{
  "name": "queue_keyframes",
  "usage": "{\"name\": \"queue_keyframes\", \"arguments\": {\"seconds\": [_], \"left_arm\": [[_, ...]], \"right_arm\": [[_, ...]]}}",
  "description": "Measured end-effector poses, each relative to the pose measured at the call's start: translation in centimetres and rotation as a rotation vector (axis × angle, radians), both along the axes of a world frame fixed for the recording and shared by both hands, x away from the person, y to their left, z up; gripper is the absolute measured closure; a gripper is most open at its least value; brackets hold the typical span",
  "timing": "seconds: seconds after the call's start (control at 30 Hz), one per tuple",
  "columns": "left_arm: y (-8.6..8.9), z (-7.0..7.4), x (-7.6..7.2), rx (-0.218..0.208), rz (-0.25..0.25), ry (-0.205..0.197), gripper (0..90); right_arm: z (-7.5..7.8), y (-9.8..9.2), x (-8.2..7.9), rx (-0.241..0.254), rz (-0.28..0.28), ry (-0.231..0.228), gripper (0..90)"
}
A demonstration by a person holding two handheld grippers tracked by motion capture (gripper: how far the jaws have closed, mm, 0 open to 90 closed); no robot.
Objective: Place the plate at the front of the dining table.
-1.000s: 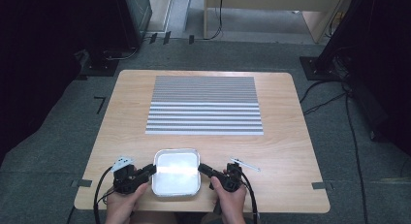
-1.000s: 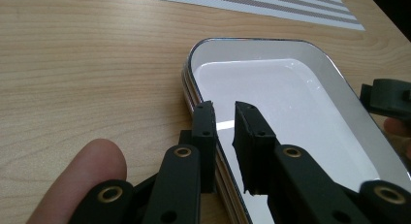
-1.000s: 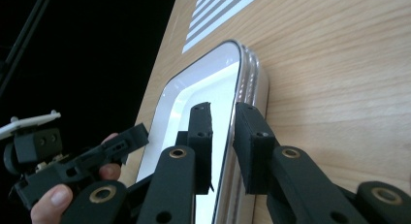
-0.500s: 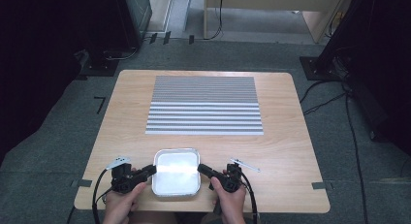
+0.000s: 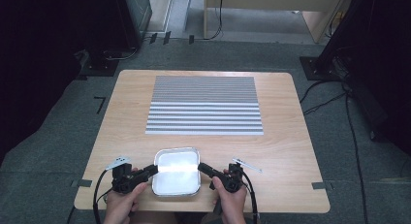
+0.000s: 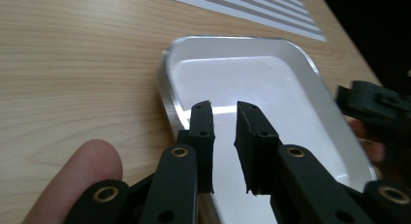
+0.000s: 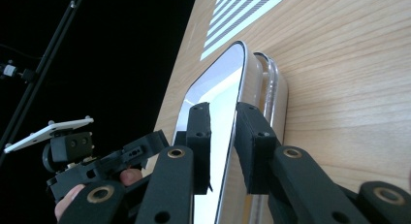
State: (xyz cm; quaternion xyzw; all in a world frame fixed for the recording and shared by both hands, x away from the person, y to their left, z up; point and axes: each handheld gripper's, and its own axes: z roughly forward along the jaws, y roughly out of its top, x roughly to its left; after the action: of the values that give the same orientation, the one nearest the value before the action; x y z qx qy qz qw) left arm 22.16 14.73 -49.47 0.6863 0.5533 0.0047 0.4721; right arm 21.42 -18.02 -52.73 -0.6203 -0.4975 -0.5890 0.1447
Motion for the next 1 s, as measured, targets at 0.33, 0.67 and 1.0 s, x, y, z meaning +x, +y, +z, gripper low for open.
{"name": "queue_keyframes", "arguments": {"seconds": [0.33,0.67,1.0], "left_arm": [[0.6,0.6,-0.1,0.049,0.073,-0.044,72.2],[0.5,0.2,0.0,0.055,0.068,-0.004,72.7],[1.4,-0.1,0.4,-0.035,0.064,0.055,73.7]], "right_arm": [[0.1,0.0,-0.1,-0.006,0.001,-0.019,76.3],[-0.3,0.5,0.0,-0.058,-0.009,-0.018,73.2],[-0.4,0.4,0.1,-0.044,-0.006,-0.010,72.9]]}}
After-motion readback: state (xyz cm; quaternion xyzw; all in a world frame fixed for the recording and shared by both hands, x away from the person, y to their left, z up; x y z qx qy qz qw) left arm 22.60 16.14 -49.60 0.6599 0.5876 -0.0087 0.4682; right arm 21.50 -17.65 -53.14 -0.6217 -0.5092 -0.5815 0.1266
